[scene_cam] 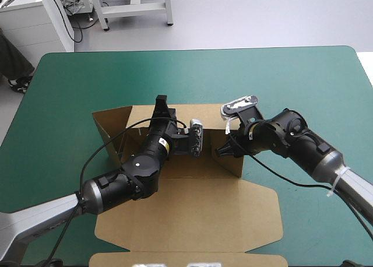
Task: Fold the box
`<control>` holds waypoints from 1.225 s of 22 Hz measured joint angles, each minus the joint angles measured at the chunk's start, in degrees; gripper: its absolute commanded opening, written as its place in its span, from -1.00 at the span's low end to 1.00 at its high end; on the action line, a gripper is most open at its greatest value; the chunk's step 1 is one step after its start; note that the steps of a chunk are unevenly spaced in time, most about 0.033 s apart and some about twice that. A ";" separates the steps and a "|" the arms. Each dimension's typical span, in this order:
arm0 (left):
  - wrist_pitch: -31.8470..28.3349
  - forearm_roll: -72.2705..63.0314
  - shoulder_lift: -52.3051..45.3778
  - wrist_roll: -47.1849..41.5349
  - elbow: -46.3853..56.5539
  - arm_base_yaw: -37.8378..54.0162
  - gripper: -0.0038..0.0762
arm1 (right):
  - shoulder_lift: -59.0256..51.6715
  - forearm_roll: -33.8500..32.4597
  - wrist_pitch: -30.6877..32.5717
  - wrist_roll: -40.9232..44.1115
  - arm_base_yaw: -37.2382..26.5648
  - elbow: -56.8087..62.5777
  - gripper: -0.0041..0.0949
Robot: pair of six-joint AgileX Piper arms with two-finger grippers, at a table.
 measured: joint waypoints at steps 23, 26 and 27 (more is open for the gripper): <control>-0.52 0.39 0.06 -1.34 0.19 0.53 -0.92 | -7.60 -0.95 -5.30 0.00 4.05 5.69 -0.03; -0.52 0.39 0.06 -1.34 0.19 0.53 -0.92 | -8.68 -1.13 -6.36 0.00 4.05 5.69 -0.03; -0.59 0.39 0.06 -1.34 0.19 0.53 -0.92 | -8.90 -1.13 -6.36 0.02 4.05 5.69 -0.03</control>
